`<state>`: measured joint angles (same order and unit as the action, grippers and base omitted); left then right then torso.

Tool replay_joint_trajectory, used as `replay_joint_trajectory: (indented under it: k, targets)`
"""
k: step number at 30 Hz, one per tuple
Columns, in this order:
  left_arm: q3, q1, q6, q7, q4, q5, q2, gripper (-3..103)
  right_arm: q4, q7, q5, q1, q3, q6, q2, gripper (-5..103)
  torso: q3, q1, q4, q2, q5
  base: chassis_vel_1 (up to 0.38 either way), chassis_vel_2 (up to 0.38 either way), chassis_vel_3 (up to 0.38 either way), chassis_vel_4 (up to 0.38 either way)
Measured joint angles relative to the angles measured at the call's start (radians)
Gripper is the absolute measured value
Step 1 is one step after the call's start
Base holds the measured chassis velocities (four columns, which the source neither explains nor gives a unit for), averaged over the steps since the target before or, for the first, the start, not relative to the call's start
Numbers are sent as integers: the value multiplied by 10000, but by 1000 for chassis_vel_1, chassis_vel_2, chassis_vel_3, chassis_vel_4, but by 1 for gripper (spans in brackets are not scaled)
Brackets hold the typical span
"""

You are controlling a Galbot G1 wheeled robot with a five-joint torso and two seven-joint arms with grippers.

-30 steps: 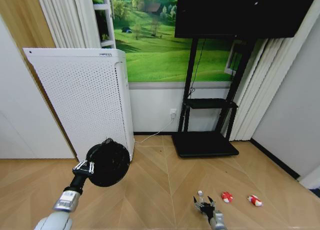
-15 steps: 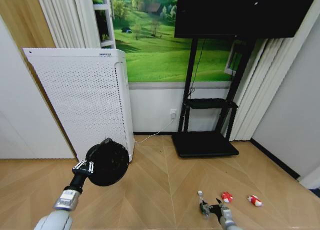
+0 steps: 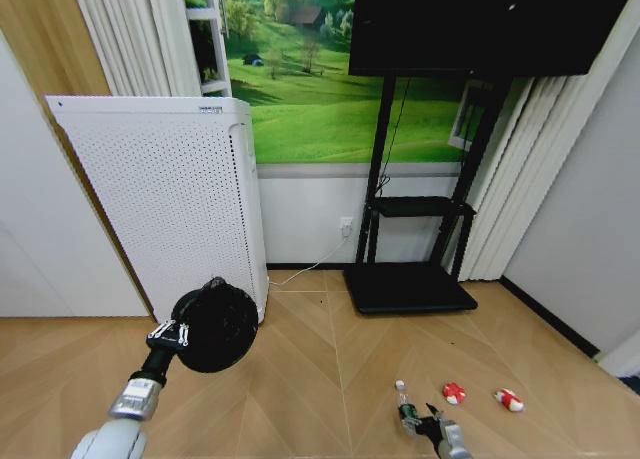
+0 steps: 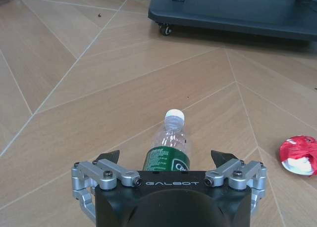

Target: Pick up the trash bin and place the garbage on the floor into it.

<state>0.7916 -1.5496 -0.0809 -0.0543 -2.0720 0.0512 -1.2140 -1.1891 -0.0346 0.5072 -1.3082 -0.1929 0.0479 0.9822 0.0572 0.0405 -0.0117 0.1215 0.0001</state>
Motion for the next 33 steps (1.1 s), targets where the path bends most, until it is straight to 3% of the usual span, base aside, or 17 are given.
replay_joint_trajectory:
  k: [18,23,25,28,31,33]
  targets:
    - [-38,119,-105,2,305,190,-77,7,1683,6,-415,998,710,371,396,103,0,0,0,0,-1,0,0,0,0]
    - [-56,157,-120,1,356,208,-82,7,1808,44,-593,1014,744,561,506,89,0,0,0,0,-1,0,0,0,0]
    - [-72,191,-127,2,390,224,-81,7,1825,73,-663,1019,745,652,533,79,0,0,0,-1,-2,0,0,0,0]
    - [-87,202,-128,4,402,237,-96,7,1835,79,-684,1025,733,700,536,73,0,0,0,-1,-1,0,0,0,0]
    - [-108,203,-157,11,429,269,-125,7,1836,80,-738,1023,689,747,528,57,0,0,0,-1,-1,0,0,0,0]
    - [-110,204,-172,17,439,275,-128,7,1832,80,-767,1008,669,764,511,51,0,0,0,-1,-2,0,0,0,0]
